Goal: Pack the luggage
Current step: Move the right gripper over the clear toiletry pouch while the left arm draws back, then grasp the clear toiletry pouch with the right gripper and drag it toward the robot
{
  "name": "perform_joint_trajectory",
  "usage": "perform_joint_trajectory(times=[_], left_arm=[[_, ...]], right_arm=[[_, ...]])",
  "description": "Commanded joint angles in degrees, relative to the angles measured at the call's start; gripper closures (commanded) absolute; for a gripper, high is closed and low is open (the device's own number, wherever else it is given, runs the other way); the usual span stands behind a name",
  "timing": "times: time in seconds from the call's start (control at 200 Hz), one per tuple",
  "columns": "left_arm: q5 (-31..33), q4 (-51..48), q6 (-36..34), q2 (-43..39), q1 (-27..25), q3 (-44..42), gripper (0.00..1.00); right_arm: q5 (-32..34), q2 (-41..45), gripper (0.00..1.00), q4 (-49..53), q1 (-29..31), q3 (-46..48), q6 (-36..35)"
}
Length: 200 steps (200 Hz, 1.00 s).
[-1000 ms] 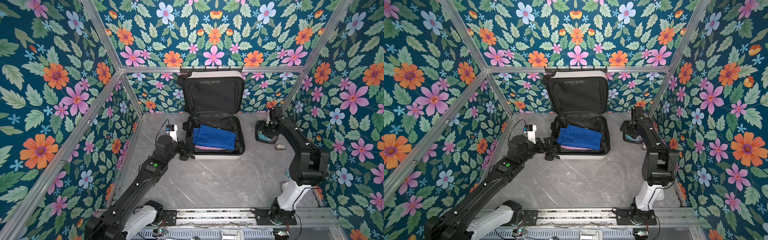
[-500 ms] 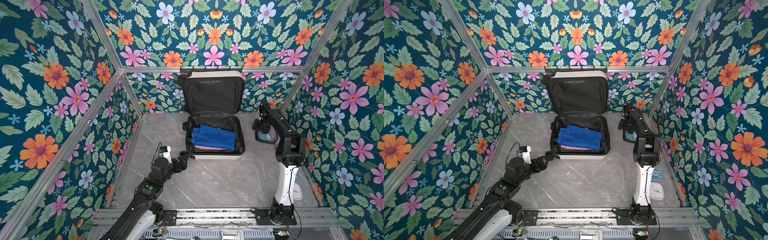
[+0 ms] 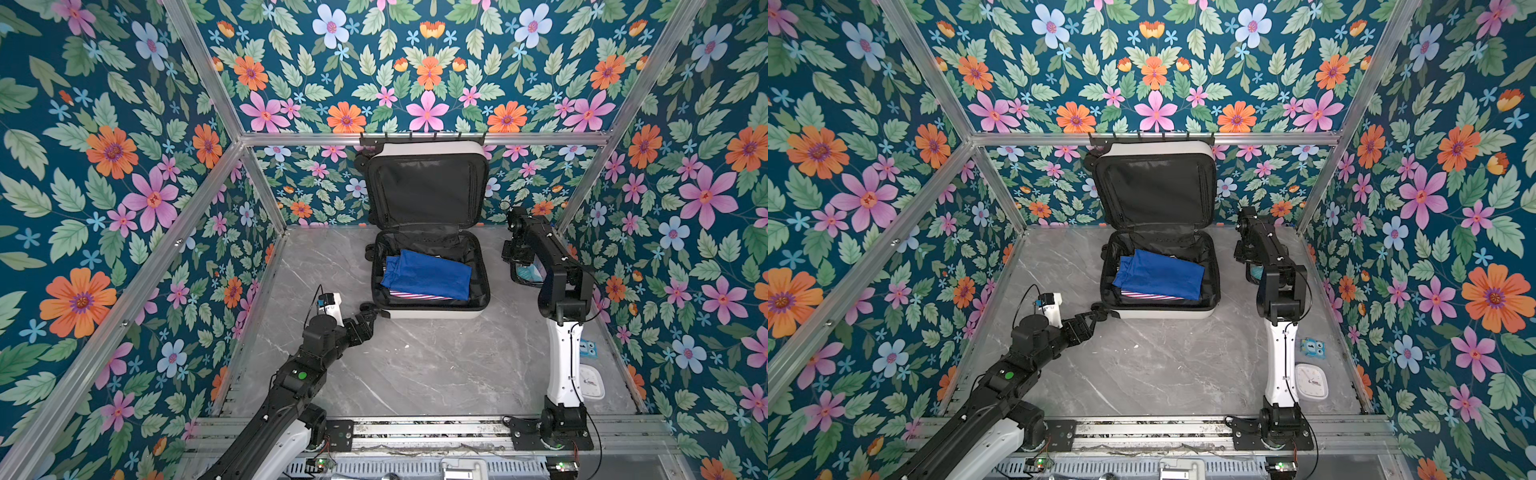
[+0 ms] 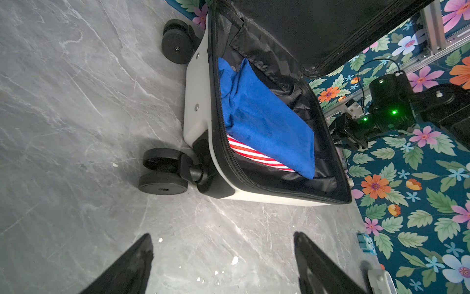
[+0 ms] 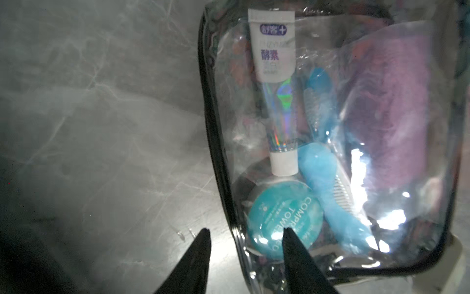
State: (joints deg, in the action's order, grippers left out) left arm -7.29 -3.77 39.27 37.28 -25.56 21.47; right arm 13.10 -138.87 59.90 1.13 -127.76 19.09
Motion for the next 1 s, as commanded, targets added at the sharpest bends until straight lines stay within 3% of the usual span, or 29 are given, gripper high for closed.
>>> perform_joint_trajectory(times=[0.0,0.105,0.325,0.995], left_arm=[[-0.27,1.01,0.48,0.08,-0.01,-0.05,0.14],[-0.10,1.01,0.64,0.21,-0.01,-0.05,0.14],[-0.09,2.16,1.16,1.27,-0.01,-0.21,0.16],[-1.70,5.12,-0.02,6.06,-0.01,1.65,0.21]], right_arm=[[-0.42,-0.92,0.57,0.87,0.08,-0.42,-1.02],[-0.93,-1.78,0.66,0.35,0.10,-0.23,-1.00],[-2.50,1.22,1.00,-3.21,0.32,5.18,-0.52],[-8.24,29.51,1.00,-17.93,3.56,41.14,5.22]])
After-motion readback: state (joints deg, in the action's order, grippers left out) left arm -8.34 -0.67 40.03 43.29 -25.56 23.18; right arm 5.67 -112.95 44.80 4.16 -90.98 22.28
